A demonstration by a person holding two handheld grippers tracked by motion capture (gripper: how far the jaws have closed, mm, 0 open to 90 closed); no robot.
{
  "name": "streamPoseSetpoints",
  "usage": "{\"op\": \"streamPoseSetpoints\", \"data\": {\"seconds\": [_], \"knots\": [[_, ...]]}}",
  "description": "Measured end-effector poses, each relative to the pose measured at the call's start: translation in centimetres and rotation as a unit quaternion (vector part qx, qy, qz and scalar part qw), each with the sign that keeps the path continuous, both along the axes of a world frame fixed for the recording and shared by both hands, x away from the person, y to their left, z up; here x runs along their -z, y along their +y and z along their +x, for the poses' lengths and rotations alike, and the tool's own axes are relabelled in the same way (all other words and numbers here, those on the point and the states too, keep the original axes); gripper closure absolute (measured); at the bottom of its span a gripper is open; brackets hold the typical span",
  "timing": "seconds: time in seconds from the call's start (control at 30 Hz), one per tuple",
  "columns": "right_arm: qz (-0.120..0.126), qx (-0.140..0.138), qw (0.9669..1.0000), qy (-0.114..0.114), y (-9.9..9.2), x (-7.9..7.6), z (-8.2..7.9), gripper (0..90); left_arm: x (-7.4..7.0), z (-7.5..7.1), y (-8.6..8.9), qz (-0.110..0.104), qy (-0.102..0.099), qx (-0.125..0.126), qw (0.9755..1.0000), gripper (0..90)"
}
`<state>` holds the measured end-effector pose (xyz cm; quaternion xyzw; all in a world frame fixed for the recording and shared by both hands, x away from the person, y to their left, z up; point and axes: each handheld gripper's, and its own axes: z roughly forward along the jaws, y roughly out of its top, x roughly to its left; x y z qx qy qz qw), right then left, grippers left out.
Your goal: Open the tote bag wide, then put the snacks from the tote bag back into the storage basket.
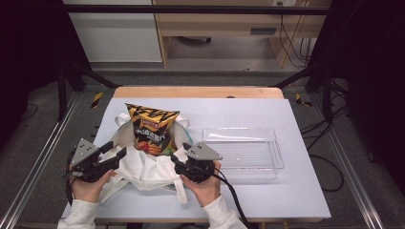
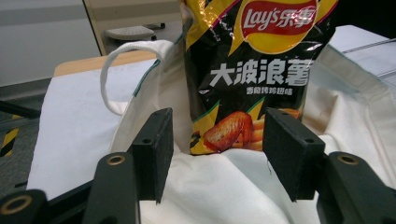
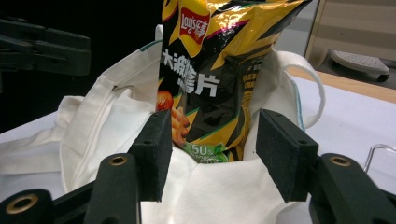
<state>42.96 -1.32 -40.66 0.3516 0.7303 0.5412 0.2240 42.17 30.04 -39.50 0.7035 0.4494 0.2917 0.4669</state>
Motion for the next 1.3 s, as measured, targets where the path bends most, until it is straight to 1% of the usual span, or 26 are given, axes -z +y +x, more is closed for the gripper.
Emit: {"op": "streamPoseSetpoints", "data": {"seconds": [0.17, 0.3, 0.43, 0.53, 0.57, 0.6, 0.67, 0.7, 0.77, 0.8, 0.83, 0.93, 1.1, 1.2, 1.3], "knots": [[0.0, 0.003, 1.0, 0.003, -0.1, -0.3, 0.7, 43.1, -0.7, 0.0, -0.2, -0.005, -0.007, 0.001, 1.0, 42.9], [0.008, 0.005, 0.9999, 0.006, -0.2, -0.8, 1.2, 42.1, -1.2, 0.2, -0.3, -0.009, -0.014, -0.001, 0.9999, 42.7], [0.012, 0.007, 0.9999, 0.001, -0.3, -1.4, 1.5, 41.7, -1.7, 0.5, -0.4, -0.01, -0.018, -0.001, 0.9998, 42.8], [0.017, 0.008, 0.9998, 0.001, -0.2, -1.9, 1.8, 41.6, -2.0, 0.8, -0.4, -0.02, -0.02, -0.002, 0.9996, 42.8], [0.019, 0.009, 0.9998, 0.0, -0.2, -2.0, 1.8, 41.5, -2.1, 1.0, -0.4, -0.017, -0.021, -0.002, 0.9996, 42.8], [0.023, 0.01, 0.9997, 0.001, -0.1, -2.2, 1.8, 41.5, -2.2, 1.1, -0.4, -0.017, -0.022, -0.003, 0.9996, 42.8], [0.023, 0.01, 0.9997, -0.001, 0.1, -2.4, 1.9, 41.3, -2.4, 1.6, -0.5, -0.019, -0.024, -0.004, 0.9995, 42.9], [0.023, 0.011, 0.9997, -0.002, 0.2, -2.4, 2.0, 41.1, -2.5, 1.8, -0.5, -0.015, -0.024, -0.005, 0.9996, 42.9], [0.02, 0.013, 0.9997, -0.002, 0.4, -2.5, 2.1, 40.9, -2.6, 2.0, -0.5, -0.014, -0.025, -0.004, 0.9996, 42.9], [0.02, 0.012, 0.9997, -0.003, 0.5, -2.5, 2.2, 40.9, -2.6, 2.4, -0.5, -0.019, -0.025, -0.003, 0.9995, 43.0], [0.02, 0.013, 0.9997, -0.003, 0.6, -2.5, 2.3, 41.0, -2.7, 2.6, -0.6, -0.019, -0.026, -0.002, 0.9995, 43.1], [0.015, 0.014, 0.9998, -0.001, 0.8, -2.5, 2.6, 41.3, -2.7, 3.4, -0.7, -0.018, -0.024, 0.001, 0.9995, 43.6], [0.012, 0.018, 0.9998, 0.005, 1.1, -2.2, 3.0, 42.6, -2.7, 4.5, -0.9, -0.026, -0.018, 0.002, 0.9995, 43.9], [0.006, 0.014, 0.9999, 0.007, 1.5, -2.0, 3.1, 43.7, -2.6, 5.3, -1.1, -0.03, -0.017, 0.0, 0.9994, 44.0], [0.004, 0.012, 0.9999, 0.009, 1.8, -2.0, 3.3, 44.9, -2.5, 6.0, -1.5, -0.035, -0.014, 0.004, 0.9993, 44.2]]}}
